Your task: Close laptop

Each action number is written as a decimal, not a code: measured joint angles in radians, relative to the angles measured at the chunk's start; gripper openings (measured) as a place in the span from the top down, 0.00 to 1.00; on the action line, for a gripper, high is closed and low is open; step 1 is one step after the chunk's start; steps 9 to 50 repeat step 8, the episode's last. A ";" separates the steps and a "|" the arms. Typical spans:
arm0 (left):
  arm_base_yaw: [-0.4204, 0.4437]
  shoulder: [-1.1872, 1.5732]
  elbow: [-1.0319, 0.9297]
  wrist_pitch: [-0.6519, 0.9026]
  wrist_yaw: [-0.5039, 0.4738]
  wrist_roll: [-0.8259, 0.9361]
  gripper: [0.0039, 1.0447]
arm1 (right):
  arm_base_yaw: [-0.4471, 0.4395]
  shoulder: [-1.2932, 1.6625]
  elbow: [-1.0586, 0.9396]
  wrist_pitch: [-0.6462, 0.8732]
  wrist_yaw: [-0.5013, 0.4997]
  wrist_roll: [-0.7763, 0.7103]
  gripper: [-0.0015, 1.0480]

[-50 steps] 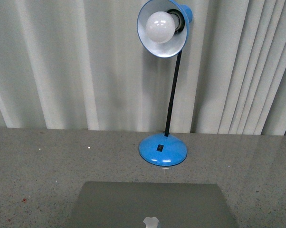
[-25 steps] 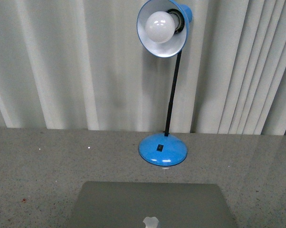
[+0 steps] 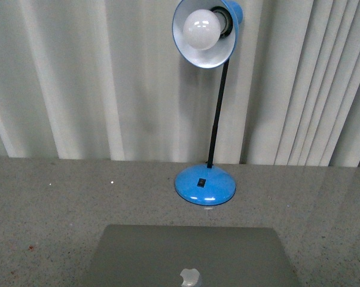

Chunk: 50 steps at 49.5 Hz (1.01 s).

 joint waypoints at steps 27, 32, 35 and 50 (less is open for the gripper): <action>0.000 0.000 0.000 0.000 0.000 0.000 0.06 | 0.000 0.000 0.000 0.000 0.000 0.000 0.07; 0.000 0.000 0.000 0.000 0.000 0.000 0.06 | 0.000 0.000 0.000 0.000 0.000 0.000 0.07; 0.000 0.000 0.000 0.000 0.000 0.000 0.06 | 0.000 0.000 0.000 0.000 0.000 0.000 0.07; 0.000 0.000 0.000 0.000 0.000 0.000 0.06 | 0.000 0.000 0.000 0.000 0.000 0.000 0.07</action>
